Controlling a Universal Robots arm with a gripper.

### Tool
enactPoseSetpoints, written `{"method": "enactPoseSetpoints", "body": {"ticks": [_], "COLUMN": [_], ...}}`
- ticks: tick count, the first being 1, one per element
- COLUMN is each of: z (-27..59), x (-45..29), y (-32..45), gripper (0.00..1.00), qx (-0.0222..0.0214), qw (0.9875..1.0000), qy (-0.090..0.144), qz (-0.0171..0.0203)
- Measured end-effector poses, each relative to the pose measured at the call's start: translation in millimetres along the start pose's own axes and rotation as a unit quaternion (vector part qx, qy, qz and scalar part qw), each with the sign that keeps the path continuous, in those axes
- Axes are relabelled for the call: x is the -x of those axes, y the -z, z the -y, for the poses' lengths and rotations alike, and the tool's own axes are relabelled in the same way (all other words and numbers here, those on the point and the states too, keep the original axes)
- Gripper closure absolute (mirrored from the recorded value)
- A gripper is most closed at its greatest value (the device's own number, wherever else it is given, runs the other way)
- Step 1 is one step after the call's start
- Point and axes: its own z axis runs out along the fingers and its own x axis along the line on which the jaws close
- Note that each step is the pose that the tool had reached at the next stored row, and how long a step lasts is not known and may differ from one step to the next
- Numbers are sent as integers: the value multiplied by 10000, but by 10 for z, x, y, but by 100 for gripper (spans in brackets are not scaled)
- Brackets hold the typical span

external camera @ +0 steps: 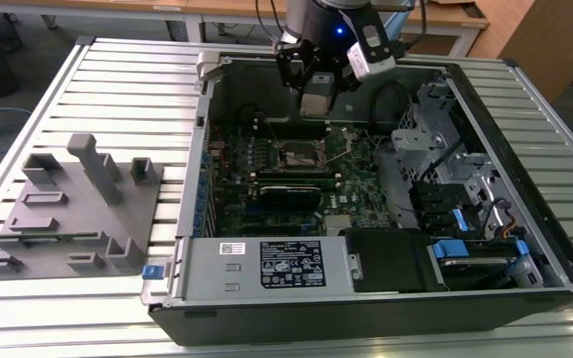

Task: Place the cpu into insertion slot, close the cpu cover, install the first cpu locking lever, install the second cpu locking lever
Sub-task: 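Place the cpu into insertion slot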

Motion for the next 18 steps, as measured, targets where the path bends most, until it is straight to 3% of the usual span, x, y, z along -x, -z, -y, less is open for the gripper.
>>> {"method": "enactPoseSetpoints", "body": {"ticks": [9, 18], "z": [1, 8], "x": [0, 2], "y": [-16, -89], "gripper": [46, 46], "qx": [2, 2], "qw": [10000, 10000], "qy": [0, 0], "qz": [1, 1]}}
